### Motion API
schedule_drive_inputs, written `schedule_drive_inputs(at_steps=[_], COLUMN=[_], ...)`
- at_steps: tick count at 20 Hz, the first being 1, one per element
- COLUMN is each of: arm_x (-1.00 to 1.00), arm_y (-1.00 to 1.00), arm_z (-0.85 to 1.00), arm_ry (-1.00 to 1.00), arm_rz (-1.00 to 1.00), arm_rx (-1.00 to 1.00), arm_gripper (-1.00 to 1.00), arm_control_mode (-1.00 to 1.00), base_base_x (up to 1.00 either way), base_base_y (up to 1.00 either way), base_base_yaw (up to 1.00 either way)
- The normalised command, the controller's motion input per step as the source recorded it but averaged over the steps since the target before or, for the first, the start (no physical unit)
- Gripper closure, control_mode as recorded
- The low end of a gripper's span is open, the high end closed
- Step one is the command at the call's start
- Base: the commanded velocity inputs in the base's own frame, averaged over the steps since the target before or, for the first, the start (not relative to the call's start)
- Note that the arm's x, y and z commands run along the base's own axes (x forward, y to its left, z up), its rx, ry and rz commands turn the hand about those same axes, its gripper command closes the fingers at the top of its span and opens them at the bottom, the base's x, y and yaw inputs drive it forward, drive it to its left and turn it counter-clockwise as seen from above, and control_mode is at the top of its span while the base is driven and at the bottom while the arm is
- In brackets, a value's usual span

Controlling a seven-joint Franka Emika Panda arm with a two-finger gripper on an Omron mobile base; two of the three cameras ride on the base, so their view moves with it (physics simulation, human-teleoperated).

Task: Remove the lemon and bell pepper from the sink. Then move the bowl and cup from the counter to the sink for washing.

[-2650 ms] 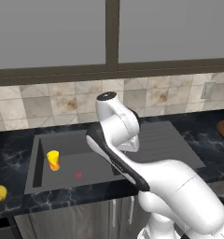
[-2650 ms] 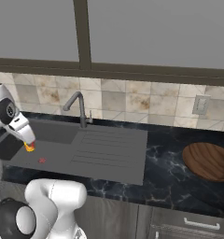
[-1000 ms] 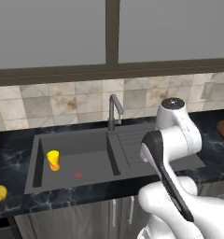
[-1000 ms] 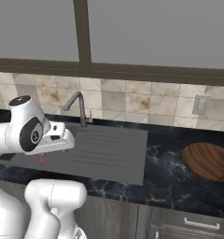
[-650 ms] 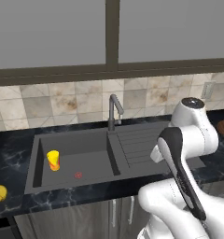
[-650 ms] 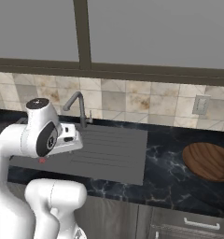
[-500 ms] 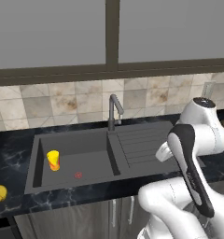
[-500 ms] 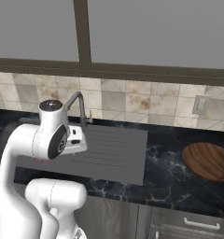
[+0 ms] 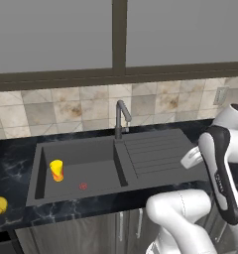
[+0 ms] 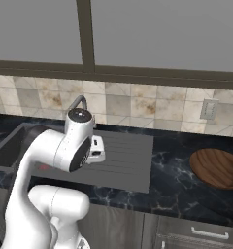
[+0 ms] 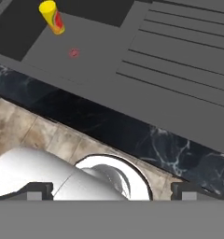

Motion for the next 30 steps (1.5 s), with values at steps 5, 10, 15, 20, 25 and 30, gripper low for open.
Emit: schedule_drive_inputs(at_steps=[5, 10, 15, 20, 25, 30], arm_x=[0.0, 0.0, 0.02, 0.07, 0.11, 0.15], arm_y=[-0.36, -0.35, -0.33, -0.33, -0.36, -0.38], arm_z=[0.09, 0.11, 0.09, 0.07, 0.05, 0.01], arm_ry=[0.0, 0.0, 0.01, 0.03, 0.07, 0.08], arm_rz=[-0.04, -0.07, -0.05, -0.04, -0.01, 0.0], arm_rx=[0.0, -0.03, -0.07, -0.11, -0.11, -0.07], arm_gripper=[-1.0, -1.0, -1.0, -1.0, -1.0, -1.0], arm_control_mode=[-1.0, -1.0, -1.0, -1.0, -1.0, -1.0], base_base_x=[0.0, 0.0, 0.0, 0.0, 0.0, 0.0], base_base_y=[0.0, 0.0, 0.0, 0.0, 0.0, 0.0], base_base_yaw=[0.0, 0.0, 0.0, 0.0, 0.0, 0.0])
